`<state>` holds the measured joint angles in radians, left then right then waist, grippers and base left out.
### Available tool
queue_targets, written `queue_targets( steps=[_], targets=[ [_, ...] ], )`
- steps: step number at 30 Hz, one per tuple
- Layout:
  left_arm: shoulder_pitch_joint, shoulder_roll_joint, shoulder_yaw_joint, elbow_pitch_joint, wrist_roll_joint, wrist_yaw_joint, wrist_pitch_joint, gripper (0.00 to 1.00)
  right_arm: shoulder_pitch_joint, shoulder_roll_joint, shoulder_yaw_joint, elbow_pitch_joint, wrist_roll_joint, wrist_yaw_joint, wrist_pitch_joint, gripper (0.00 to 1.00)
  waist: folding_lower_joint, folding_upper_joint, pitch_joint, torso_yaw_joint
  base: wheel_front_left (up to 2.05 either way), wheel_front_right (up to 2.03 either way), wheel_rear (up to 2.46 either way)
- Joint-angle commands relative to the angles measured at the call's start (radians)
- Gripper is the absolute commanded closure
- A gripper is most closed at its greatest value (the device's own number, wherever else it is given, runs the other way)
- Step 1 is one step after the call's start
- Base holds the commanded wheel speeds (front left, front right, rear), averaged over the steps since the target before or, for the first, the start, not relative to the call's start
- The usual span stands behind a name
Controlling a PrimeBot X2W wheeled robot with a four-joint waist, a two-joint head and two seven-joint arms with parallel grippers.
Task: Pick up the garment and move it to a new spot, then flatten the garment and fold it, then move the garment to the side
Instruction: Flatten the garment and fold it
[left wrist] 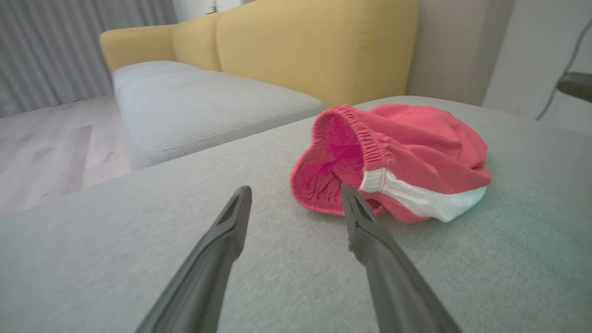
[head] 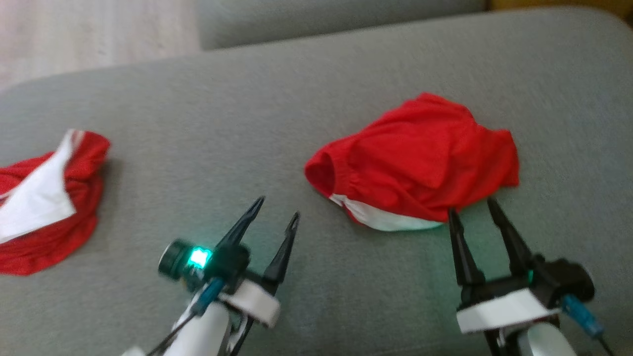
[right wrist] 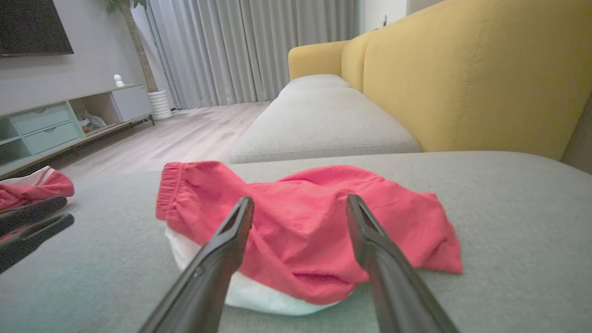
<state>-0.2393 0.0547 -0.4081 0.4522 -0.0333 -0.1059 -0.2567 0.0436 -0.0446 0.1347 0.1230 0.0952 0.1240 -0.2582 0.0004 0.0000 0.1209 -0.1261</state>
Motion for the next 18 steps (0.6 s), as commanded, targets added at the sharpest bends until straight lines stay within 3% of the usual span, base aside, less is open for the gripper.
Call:
queue_targets(
  steps=[1, 8, 15, 18],
  targets=[
    [-0.072, 0.011, 0.004, -0.001, 0.019, -0.007, -0.005, 0.0, -0.052, -0.006, 0.03, -0.043, 0.001, 0.007, -0.004, 0.0, -0.0004, 0.0, 0.071, -0.066, 0.0, 0.0, 0.0],
    [-0.191, 0.036, -0.058, 0.094, 0.015, -0.021, -0.005, 0.0, -0.087, -0.006, 0.038, -0.046, 0.022, 0.007, -0.004, 0.0, -0.0004, 0.0, 0.123, -0.141, 0.0, 0.0, 0.0],
    [-0.22, 0.056, -0.101, 0.117, -0.013, -0.024, -0.005, 0.0, -0.093, -0.006, 0.029, -0.047, 0.028, 0.007, -0.004, 0.0, -0.0004, 0.0, 0.131, -0.171, 0.0, 0.0, 0.0],
    [-0.223, 0.066, -0.127, 0.08, -0.023, -0.024, -0.005, 0.22, -0.094, -0.006, 0.024, -0.048, 0.031, 0.007, -0.004, 0.0, -0.0004, 0.0, 0.131, -0.173, 0.0, 0.0, 0.0]
  ],
)
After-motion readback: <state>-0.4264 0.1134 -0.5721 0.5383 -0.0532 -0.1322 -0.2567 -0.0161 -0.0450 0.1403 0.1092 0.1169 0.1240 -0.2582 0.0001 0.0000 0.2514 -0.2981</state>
